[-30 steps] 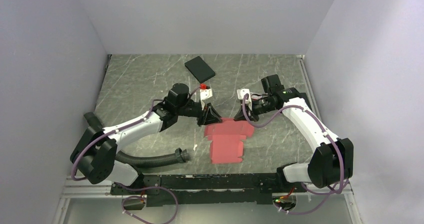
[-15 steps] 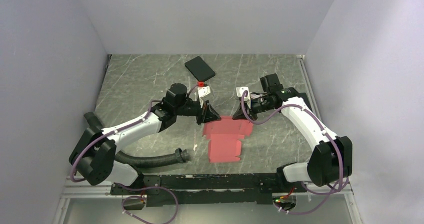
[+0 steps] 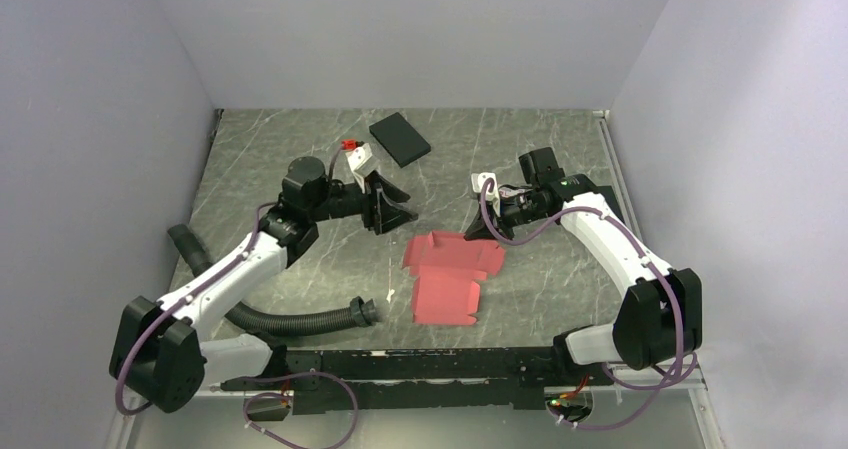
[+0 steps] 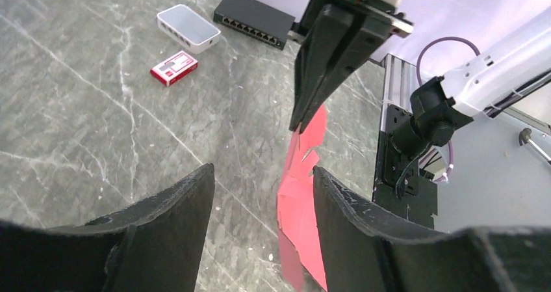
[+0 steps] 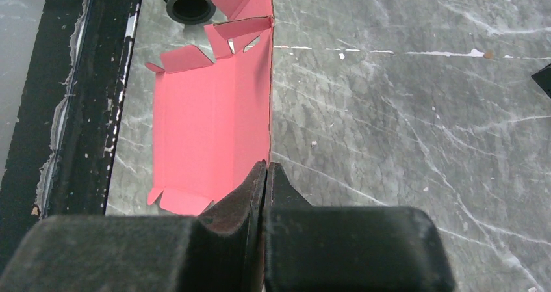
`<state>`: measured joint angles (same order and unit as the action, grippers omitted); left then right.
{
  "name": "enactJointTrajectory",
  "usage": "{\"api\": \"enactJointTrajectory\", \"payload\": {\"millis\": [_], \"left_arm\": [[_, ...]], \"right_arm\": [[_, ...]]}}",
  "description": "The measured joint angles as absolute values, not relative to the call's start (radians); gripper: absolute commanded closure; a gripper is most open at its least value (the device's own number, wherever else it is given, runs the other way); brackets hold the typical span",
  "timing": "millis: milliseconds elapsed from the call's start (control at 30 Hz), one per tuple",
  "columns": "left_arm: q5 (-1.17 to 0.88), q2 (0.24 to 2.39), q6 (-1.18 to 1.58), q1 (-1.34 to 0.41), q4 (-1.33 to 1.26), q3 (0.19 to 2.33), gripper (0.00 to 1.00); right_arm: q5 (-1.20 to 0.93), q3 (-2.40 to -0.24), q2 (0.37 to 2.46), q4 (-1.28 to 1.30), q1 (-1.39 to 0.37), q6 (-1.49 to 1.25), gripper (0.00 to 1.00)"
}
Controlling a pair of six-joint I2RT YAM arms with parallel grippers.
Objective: Fold the paper box
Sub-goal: Fold the paper box at the center of the board.
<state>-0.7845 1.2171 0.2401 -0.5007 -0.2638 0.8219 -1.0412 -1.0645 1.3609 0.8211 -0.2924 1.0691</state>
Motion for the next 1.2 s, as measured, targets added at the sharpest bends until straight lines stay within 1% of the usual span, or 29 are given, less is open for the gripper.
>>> {"api": "enactJointTrajectory", "payload": {"millis": [200,467,800,1200], "left_arm": [[-0.805,1.185,0.186,-0.501,-0.253,0.806,0.42],[-0.844,1.277,0.117,-0.517,-0.222,0.804,0.44],[-0.852,1.380,0.066,-0.575,-0.193,0.844,0.54],[-0.867,1.412,0.062,-0.591,-0.191,0.873,0.56]], "right_arm": [[-1.041,-1.065,1.361,0.822,-0.292,1.069,1.00],[-1.041,-1.065,1.361,0.822,-0.292,1.070,1.00],[-1.042,-1.065,1.361,0.822,-0.292,1.071,1.00],[-1.042,-1.065,1.365,0.824,-0.292,1.074,1.00]]}}
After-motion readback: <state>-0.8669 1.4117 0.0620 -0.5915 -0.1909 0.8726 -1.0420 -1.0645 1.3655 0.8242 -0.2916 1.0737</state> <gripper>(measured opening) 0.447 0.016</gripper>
